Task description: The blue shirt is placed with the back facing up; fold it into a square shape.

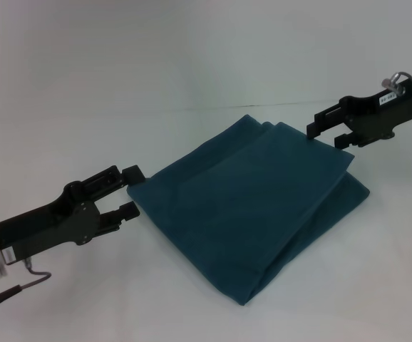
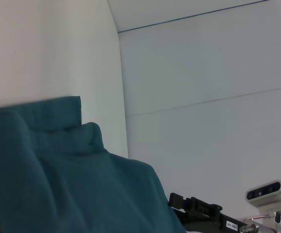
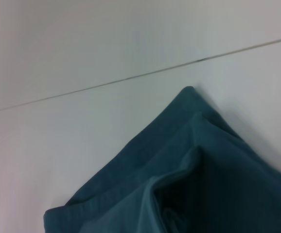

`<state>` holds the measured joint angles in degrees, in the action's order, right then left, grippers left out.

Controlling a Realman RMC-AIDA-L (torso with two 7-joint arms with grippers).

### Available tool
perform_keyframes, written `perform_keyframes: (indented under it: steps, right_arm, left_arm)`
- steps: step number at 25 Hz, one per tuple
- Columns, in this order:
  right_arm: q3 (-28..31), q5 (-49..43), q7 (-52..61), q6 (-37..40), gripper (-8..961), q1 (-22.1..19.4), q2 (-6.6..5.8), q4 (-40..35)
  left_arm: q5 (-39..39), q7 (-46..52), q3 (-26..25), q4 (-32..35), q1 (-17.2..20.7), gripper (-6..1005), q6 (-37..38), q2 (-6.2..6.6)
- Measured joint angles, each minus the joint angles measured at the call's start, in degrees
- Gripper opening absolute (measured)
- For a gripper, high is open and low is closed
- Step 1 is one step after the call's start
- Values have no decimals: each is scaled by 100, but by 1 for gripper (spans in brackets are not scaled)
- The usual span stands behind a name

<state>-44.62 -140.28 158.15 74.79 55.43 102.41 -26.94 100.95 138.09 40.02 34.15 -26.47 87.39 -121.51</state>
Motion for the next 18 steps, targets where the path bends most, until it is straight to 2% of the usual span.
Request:
perform_keyframes:
  steps: [3, 11, 18]
  right_arm:
    - [22, 115, -23, -105, 638, -3, 36, 178]
    - [23, 374, -99, -177, 636, -27, 252, 265]
    - [79, 526, -117, -262, 634, -44, 296, 419]
  left_arm:
    - [2, -20, -2, -8, -27, 919, -22, -6]
    - [-24, -28, -4, -8, -8, 919, -82, -18]
    - [-55, -61, -72, -5, 2, 919, -83, -24]
